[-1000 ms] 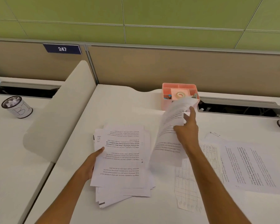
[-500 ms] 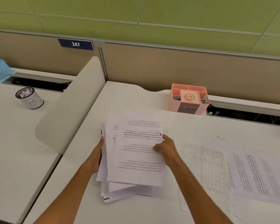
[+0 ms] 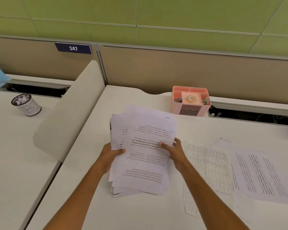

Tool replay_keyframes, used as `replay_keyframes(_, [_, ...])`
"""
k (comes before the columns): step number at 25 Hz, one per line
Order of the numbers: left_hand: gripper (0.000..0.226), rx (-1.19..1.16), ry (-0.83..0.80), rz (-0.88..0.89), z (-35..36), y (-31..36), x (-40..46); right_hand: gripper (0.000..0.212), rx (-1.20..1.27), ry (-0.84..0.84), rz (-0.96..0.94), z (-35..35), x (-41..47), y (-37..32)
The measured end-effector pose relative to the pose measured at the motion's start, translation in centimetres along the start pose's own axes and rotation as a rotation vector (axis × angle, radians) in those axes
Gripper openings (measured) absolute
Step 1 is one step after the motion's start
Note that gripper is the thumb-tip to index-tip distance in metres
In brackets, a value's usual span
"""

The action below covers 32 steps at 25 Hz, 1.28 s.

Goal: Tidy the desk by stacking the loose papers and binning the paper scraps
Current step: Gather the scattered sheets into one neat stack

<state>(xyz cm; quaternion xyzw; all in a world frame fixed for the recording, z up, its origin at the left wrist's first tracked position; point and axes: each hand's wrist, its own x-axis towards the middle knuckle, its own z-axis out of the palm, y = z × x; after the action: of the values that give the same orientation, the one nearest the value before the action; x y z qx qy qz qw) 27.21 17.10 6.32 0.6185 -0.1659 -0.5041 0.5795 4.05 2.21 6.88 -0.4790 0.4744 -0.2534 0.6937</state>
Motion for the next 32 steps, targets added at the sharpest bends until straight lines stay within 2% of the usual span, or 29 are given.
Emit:
replay_keyframes(1, [0.045, -0.015, -0.03, 0.032, 0.5, 0.8, -0.2, 0.091, 0.045, -0.08, 0.001, -0.9, 0.0, -1.1])
replay_keyframes(3, [0.06, -0.018, -0.093, 0.089, 1.6, 2.4, -0.6, 0.065, 0.078, -0.224, -0.069, -1.7, -0.7, -3.3])
replay_keyframes(5, [0.069, 0.015, -0.139, 0.144, 2.4, 3.8, -0.6, 0.041, 0.063, -0.207, -0.169, -1.8, -1.4, -5.3])
replay_keyframes(7, [0.065, 0.05, -0.155, 0.2, 3.1, 5.4, -0.7, 0.032, 0.049, -0.148, -0.287, -1.8, -2.0, -6.9])
replay_keyframes(10, [0.071, 0.12, -0.185, 0.27, 4.1, 7.5, -1.0, 0.04, 0.014, -0.16, -0.407, -1.6, -2.8, -8.0])
replay_keyframes(13, [0.085, 0.142, -0.139, 0.305, 5.1, 8.2, -1.8, 0.068, 0.004, -0.107, -0.462, -1.2, -3.4, -7.6])
replay_keyframes(15, [0.089, 0.109, -0.084, 0.343, 5.5, 8.0, -2.3, 0.066, 0.033, -0.088, -0.485, -1.3, -3.6, -7.2])
replay_keyframes(20, [0.071, 0.117, -0.048, 0.422, 5.5, 7.7, -3.0, 0.054, 0.052, -0.157, -0.495, -2.1, -4.0, -7.1])
replay_keyframes(24, [0.08, 0.091, -0.038, 0.37, 6.0, 5.9, -3.3, 0.044, 0.017, -0.206, -0.457, -1.1, -4.4, -5.4])
replay_keyframes(26, [0.066, 0.062, -0.01, 0.366, 5.9, 5.4, -3.4, 0.035, 0.031, -0.162, -0.463, -0.7, -4.6, -5.2])
replay_keyframes(28, [0.043, 0.035, 0.002, 0.386, 5.7, 5.6, -3.4, 0.034, 0.036, -0.149, -0.485, -0.8, -4.6, -5.4])
replay_keyframes(29, [0.038, 0.027, -0.002, 0.391, 5.5, 5.6, -3.4, 0.035, 0.032, -0.156, -0.495, -0.8, -4.6, -5.4])
replay_keyframes(32, [0.054, 0.035, -0.015, 0.358, 5.4, 4.7, -3.2, 0.037, 0.003, -0.191, -0.452, -1.0, -4.4, -4.0])
